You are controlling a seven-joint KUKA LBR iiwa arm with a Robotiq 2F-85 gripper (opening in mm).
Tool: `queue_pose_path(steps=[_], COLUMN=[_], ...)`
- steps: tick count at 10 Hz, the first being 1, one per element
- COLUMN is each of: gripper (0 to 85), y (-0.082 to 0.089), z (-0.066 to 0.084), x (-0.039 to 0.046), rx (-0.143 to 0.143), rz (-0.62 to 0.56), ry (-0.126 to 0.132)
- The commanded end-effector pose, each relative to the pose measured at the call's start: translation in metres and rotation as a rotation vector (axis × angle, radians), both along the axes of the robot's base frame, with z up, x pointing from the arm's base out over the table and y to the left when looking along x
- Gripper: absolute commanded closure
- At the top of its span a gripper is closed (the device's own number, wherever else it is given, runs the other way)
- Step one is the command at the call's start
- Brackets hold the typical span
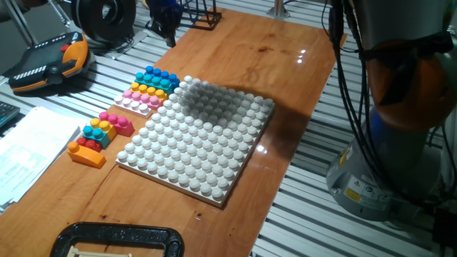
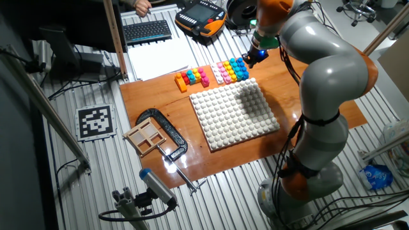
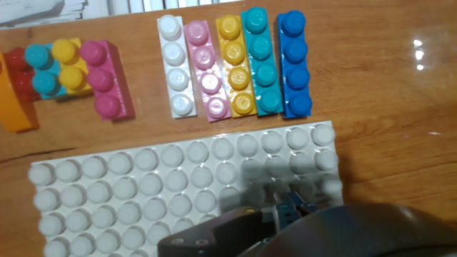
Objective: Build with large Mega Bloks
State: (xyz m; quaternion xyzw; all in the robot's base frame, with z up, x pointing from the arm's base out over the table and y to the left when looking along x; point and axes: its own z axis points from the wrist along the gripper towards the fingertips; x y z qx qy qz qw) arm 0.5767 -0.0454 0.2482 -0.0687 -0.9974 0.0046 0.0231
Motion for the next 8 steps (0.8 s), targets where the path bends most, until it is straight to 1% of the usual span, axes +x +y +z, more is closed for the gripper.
queue_pose_path(steps=[1, 2, 3, 4, 5, 6, 7, 8], gripper=[85.0, 85.0, 85.0, 85.0, 85.0, 85.0, 85.0, 85.0], y=[0.0005, 0.0005, 0.0005, 0.0005, 0.0005, 0.0005, 0.0005, 0.0005], z=[-0.0001, -0.0001, -0.0001, -0.0001, -0.0001, -0.0001, -0.0001, -0.0001], x=[0.0, 0.0, 0.0, 0.0, 0.0, 0.0, 0.0, 0.0], rx=[0.009, 0.015, 0.014, 0.019, 0.023, -0.003, 0.0, -0.005], rz=[-0.025, -0.043, -0.049, -0.056, -0.006, 0.014, 0.0, -0.004], ry=[0.002, -0.016, -0.05, -0.065, -0.05, -0.049, -0.07, -0.078])
